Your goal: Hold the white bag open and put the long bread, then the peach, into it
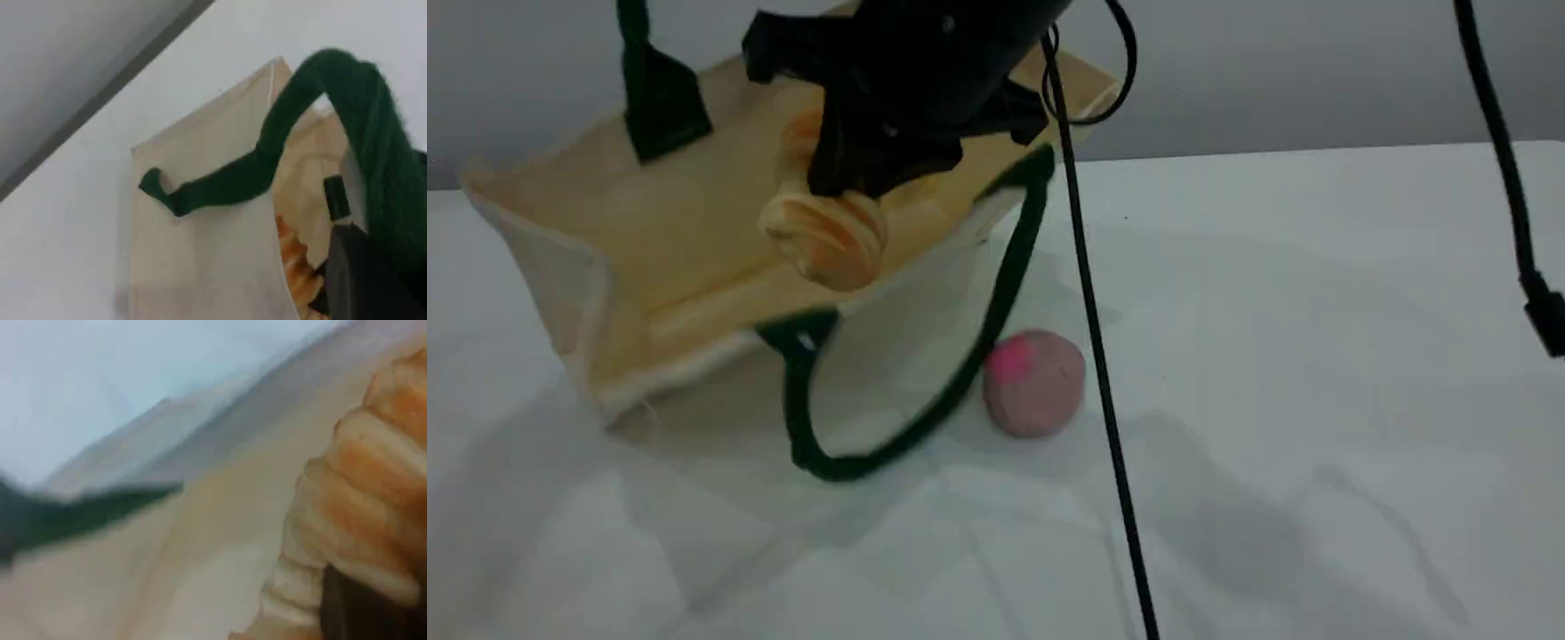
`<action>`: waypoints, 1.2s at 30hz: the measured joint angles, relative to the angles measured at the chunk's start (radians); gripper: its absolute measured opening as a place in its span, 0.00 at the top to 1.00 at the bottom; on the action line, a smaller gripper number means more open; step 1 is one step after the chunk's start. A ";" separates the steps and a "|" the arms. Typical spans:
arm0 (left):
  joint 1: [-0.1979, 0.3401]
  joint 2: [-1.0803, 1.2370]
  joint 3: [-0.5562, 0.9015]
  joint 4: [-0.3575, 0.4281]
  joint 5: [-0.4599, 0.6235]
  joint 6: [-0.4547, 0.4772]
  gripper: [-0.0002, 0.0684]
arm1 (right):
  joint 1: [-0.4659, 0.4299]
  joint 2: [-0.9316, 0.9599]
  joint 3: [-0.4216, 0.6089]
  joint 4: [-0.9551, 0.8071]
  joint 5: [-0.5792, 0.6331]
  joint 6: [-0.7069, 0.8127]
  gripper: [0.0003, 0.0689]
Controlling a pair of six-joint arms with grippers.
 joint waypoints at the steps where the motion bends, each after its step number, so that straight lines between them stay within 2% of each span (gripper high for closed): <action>1: 0.000 0.003 0.006 -0.004 -0.001 0.003 0.87 | 0.000 0.003 0.000 0.000 -0.014 0.005 0.89; 7: 0.001 0.007 0.010 -0.038 0.005 0.006 0.87 | 0.000 0.036 0.000 0.006 -0.088 0.007 0.89; 14: 0.001 0.007 0.010 -0.044 0.005 0.006 0.87 | 0.000 0.086 0.000 0.032 -0.148 0.006 0.89; 17: 0.001 0.007 0.010 -0.047 0.005 0.006 0.87 | 0.000 0.104 0.000 0.048 -0.157 0.003 0.85; 20: 0.001 0.007 0.010 -0.047 0.005 0.006 0.87 | 0.000 0.109 0.000 0.048 -0.150 0.003 0.72; 26: 0.001 0.007 0.009 -0.047 0.006 0.009 0.87 | 0.000 0.106 -0.034 0.046 -0.084 0.003 0.25; 28: 0.001 0.007 0.009 -0.047 0.007 0.010 0.87 | -0.002 0.100 -0.052 0.038 -0.048 -0.001 0.13; 31: 0.001 0.007 0.009 -0.047 0.007 0.010 0.87 | -0.010 0.077 -0.086 0.008 0.018 -0.002 0.07; 36: 0.001 0.007 0.009 -0.047 0.007 0.010 0.87 | -0.032 0.006 -0.103 -0.078 0.121 -0.002 0.10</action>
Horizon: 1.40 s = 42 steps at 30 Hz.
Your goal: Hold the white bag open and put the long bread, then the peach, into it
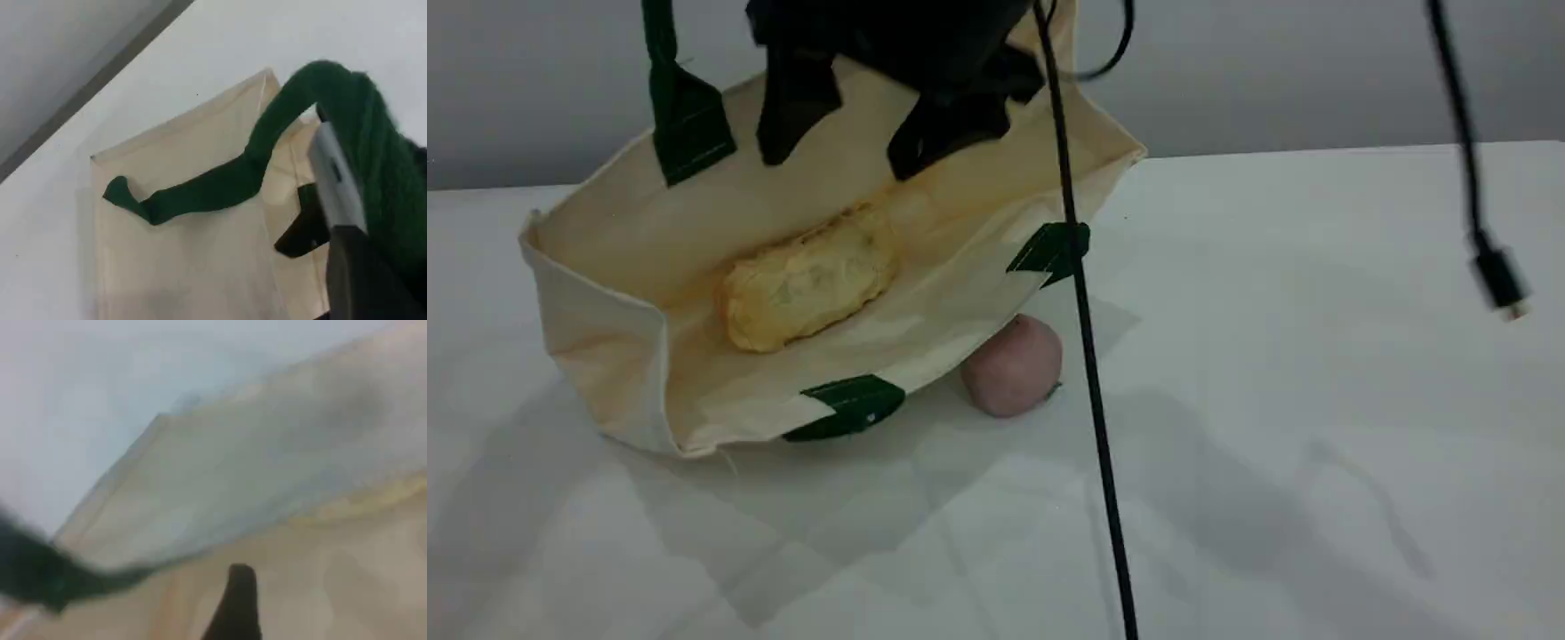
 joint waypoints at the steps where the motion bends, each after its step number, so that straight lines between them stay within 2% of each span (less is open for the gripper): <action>1: 0.000 0.000 0.000 0.000 0.000 0.000 0.87 | -0.003 -0.016 0.000 -0.021 0.018 0.000 0.11; 16: 0.000 0.000 0.000 0.005 -0.001 0.000 0.87 | -0.085 -0.174 -0.007 -0.433 0.211 0.120 0.14; 21: 0.000 0.000 0.000 0.051 -0.002 -0.001 0.87 | -0.092 -0.177 -0.007 -0.555 0.296 0.172 0.14; 24: 0.000 0.000 -0.002 0.097 -0.003 -0.005 0.87 | -0.092 -0.176 -0.007 -0.563 0.323 0.176 0.14; 29: 0.000 0.000 -0.028 0.164 -0.001 -0.076 0.87 | -0.092 -0.176 -0.007 -0.560 0.367 0.176 0.14; 31: 0.001 -0.001 -0.028 0.166 -0.002 -0.110 0.87 | -0.092 -0.174 -0.006 -0.560 0.366 0.175 0.14; 38: 0.038 -0.004 -0.028 0.204 0.000 -0.165 0.87 | -0.090 -0.159 -0.006 -0.557 0.372 0.174 0.14; 42: 0.064 -0.007 -0.028 0.276 -0.003 -0.170 0.87 | -0.087 -0.141 -0.005 -0.545 0.361 0.166 0.14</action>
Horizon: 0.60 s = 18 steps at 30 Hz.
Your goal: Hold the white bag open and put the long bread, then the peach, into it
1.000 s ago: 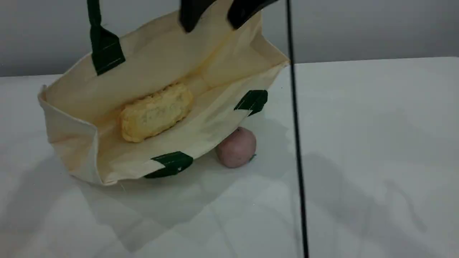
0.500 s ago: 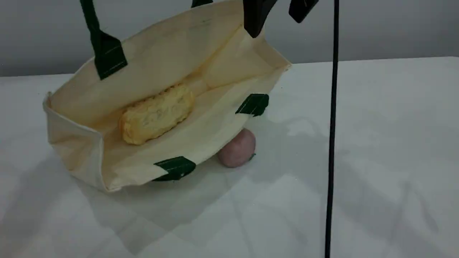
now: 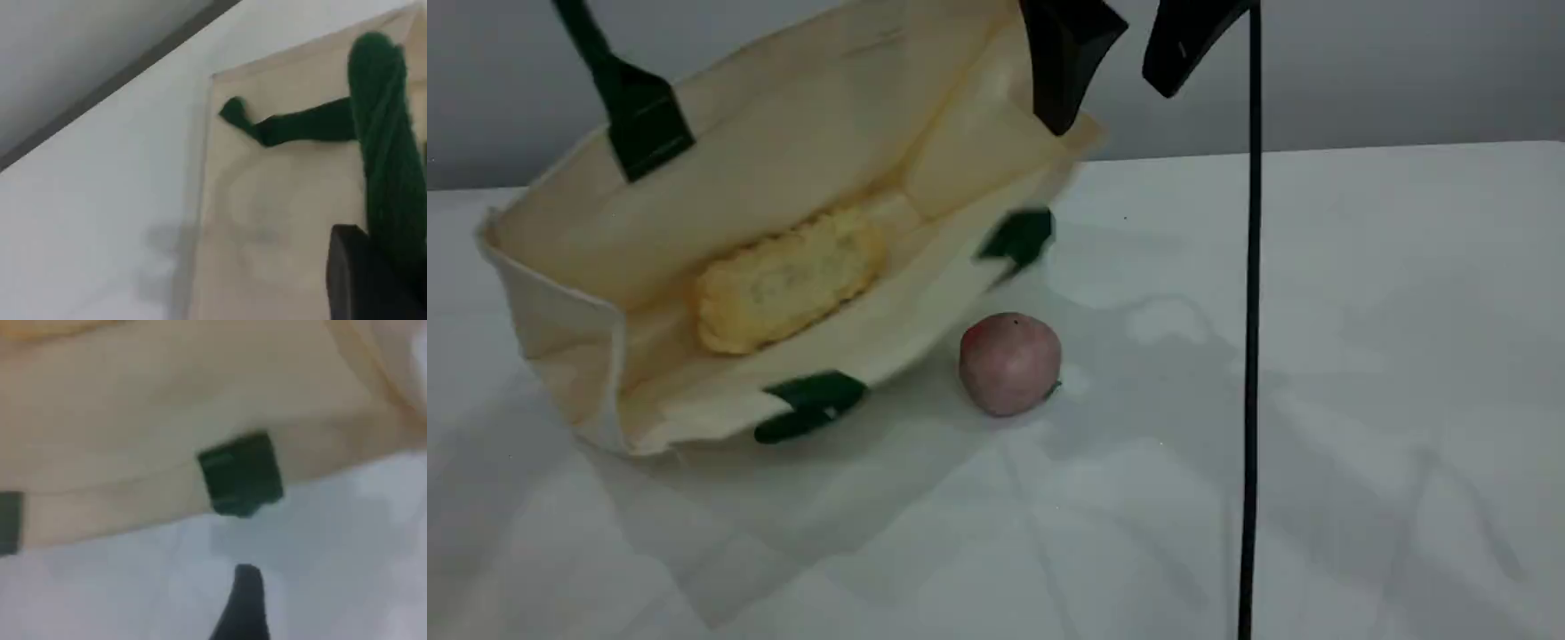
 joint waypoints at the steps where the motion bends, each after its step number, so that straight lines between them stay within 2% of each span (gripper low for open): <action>1: 0.000 0.001 0.000 -0.004 0.000 -0.008 0.87 | 0.000 0.003 0.000 0.009 -0.001 -0.002 0.14; 5: 0.045 0.001 0.000 -0.011 0.001 -0.025 0.87 | 0.000 0.016 0.001 0.040 -0.015 -0.021 0.14; 7: 0.049 0.001 0.000 0.000 -0.002 -0.025 0.87 | 0.000 0.022 0.001 0.062 -0.018 -0.031 0.14; 10: 0.067 0.001 0.000 -0.023 -0.002 -0.025 0.87 | 0.000 0.039 0.001 0.088 -0.023 -0.037 0.14; 12: 0.078 0.001 0.000 0.000 -0.026 -0.026 0.87 | -0.002 0.054 0.001 0.100 -0.027 -0.048 0.14; 15: 0.091 0.001 0.000 -0.022 -0.023 -0.028 0.87 | 0.001 0.081 0.001 0.143 -0.029 -0.067 0.14; 18: 0.106 0.001 0.000 -0.002 -0.026 -0.028 0.87 | -0.001 0.106 0.001 0.147 -0.036 -0.083 0.14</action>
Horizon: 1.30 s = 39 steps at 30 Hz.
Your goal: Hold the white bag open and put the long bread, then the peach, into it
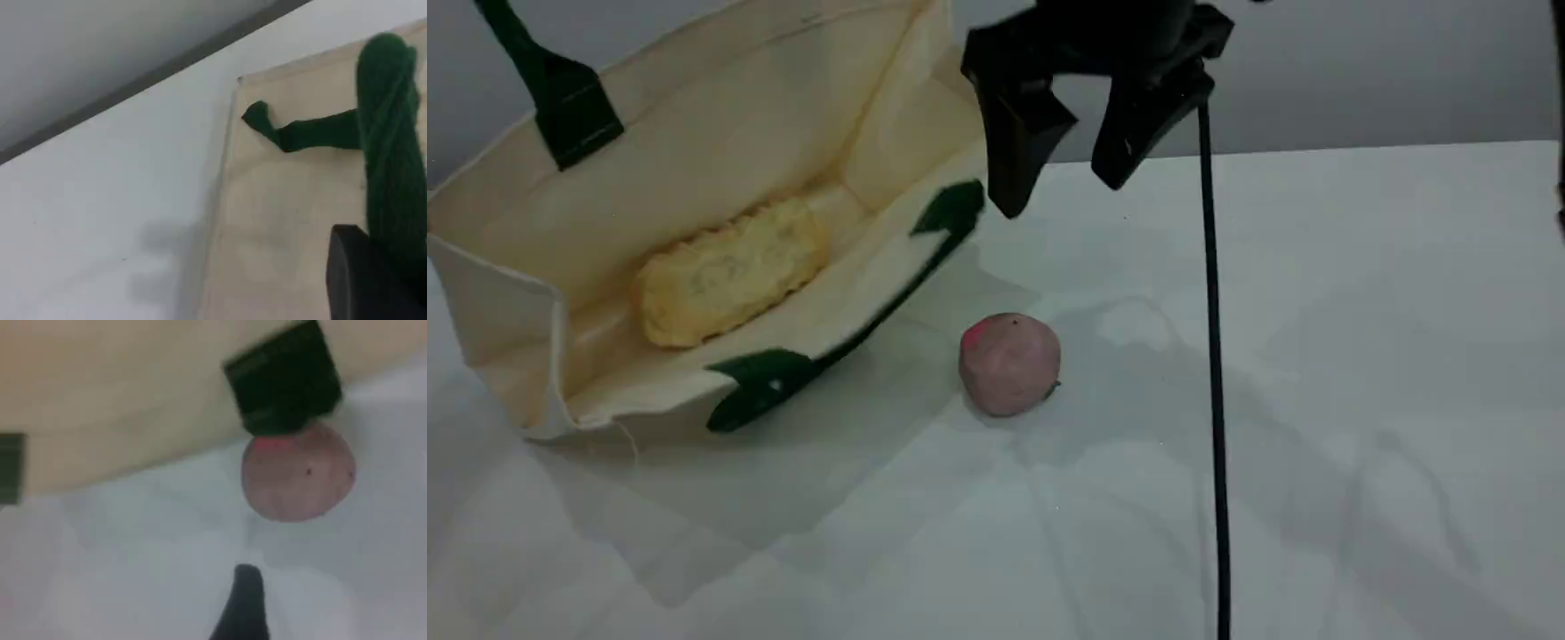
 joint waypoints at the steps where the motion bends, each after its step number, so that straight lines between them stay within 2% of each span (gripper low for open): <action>1: 0.000 0.000 0.000 -0.005 -0.001 0.000 0.87 | 0.000 0.011 0.000 0.006 -0.004 -0.004 0.14; 19: 0.001 0.000 0.000 -0.011 -0.003 0.007 0.87 | 0.001 0.157 0.000 0.163 -0.092 -0.134 0.14; 39: 0.001 0.000 0.000 -0.011 0.006 0.007 0.87 | 0.001 0.245 -0.001 0.189 -0.221 -0.136 0.14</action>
